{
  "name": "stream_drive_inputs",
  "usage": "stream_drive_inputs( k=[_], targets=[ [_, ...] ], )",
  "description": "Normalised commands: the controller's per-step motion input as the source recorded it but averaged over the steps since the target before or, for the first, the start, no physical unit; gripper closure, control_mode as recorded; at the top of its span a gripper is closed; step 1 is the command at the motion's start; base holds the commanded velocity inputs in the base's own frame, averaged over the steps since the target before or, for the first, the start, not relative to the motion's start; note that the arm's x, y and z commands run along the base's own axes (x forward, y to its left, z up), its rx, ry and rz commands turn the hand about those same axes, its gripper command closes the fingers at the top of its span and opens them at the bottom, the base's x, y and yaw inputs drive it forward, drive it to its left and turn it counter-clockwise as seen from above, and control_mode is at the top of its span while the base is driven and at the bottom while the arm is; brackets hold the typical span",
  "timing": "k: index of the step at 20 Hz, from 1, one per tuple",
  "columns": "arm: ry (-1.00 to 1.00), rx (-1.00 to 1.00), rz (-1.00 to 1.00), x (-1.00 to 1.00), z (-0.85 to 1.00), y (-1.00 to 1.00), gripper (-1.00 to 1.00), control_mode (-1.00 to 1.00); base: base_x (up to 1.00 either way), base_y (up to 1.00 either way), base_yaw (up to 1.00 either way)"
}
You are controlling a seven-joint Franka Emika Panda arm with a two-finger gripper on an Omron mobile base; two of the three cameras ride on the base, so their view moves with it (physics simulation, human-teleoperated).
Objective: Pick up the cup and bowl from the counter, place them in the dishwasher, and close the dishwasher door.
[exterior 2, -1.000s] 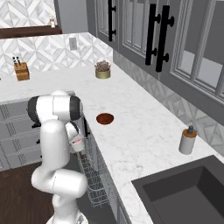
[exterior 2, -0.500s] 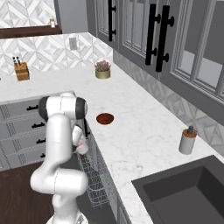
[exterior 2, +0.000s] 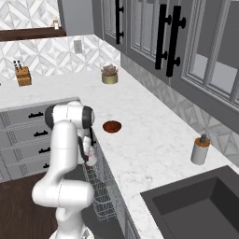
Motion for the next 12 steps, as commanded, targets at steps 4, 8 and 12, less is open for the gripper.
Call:
stream_drive_inputs(
  k=[4, 8, 12],
  targets=[
    [0.0, 0.0, -0.01, 0.4, 0.0, -0.24, 1.0, -1.0, 0.0, 0.0, 0.0],
    [0.0, 0.01, 0.0, 0.29, -0.06, -0.08, 1.0, -1.0, 0.0, 0.0, 0.0],
    [0.02, 0.03, 0.0, 0.29, -0.21, 0.0, 1.0, -1.0, 0.0, 0.0, 0.0]
  ],
)
